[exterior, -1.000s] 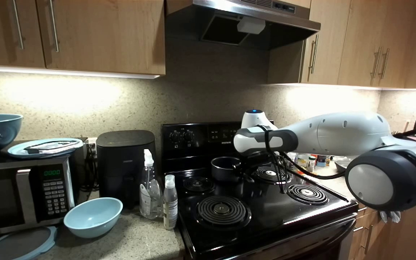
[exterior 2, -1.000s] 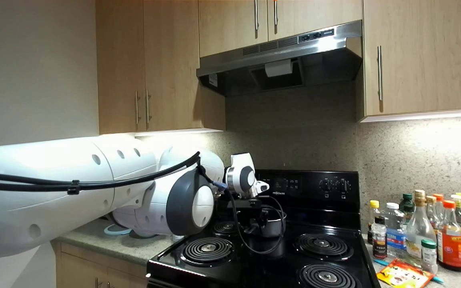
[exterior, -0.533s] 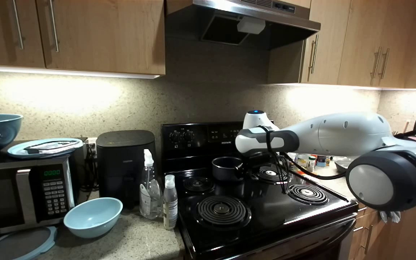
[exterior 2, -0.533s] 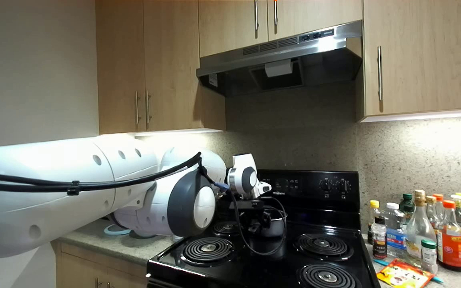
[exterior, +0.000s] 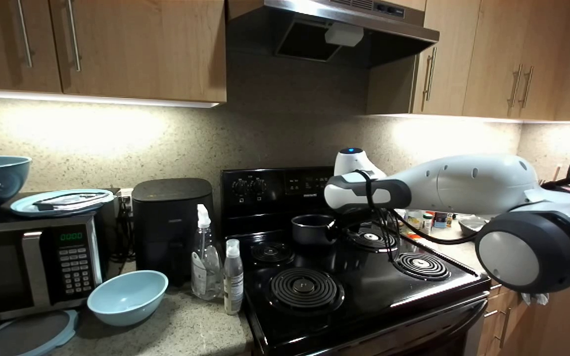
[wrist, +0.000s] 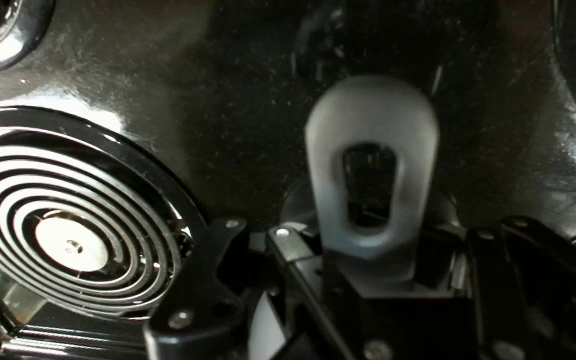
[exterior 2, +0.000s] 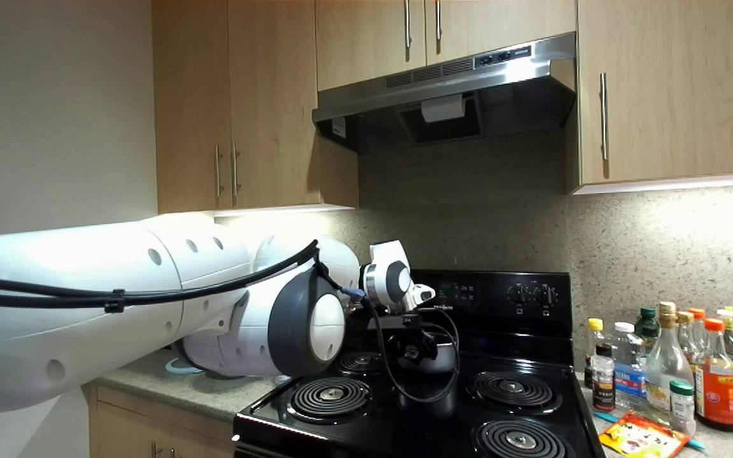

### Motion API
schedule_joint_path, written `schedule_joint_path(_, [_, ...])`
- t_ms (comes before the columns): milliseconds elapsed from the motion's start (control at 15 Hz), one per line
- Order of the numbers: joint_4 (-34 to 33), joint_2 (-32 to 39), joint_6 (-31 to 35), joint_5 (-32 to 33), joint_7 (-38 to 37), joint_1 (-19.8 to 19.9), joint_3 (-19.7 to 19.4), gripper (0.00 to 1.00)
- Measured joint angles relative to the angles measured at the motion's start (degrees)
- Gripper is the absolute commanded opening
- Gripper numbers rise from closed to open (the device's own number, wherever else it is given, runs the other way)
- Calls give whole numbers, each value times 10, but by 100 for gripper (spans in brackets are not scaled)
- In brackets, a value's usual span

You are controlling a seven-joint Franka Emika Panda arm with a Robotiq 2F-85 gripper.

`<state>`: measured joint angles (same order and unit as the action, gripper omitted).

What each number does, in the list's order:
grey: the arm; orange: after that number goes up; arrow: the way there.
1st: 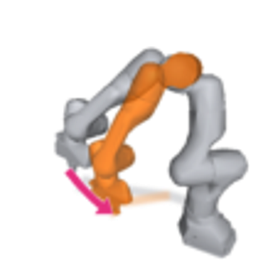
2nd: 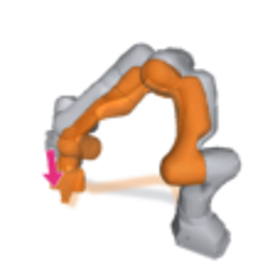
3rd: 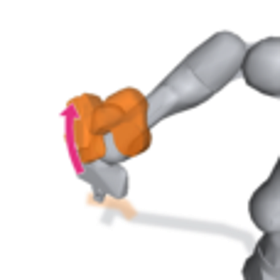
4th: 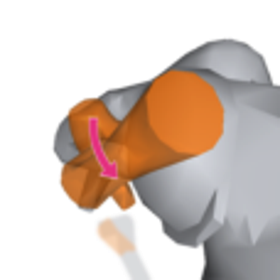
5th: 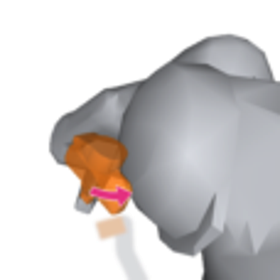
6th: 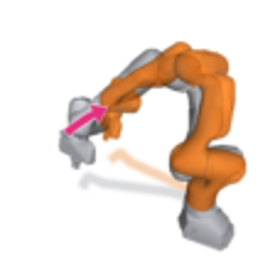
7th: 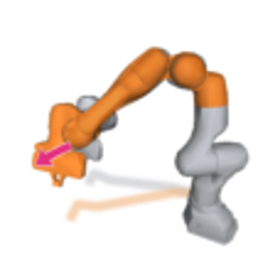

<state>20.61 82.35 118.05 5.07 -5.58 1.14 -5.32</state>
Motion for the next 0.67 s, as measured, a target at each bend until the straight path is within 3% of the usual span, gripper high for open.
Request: schedule_joint_path(667, [0, 10, 22, 0, -60, 1, -13, 0])
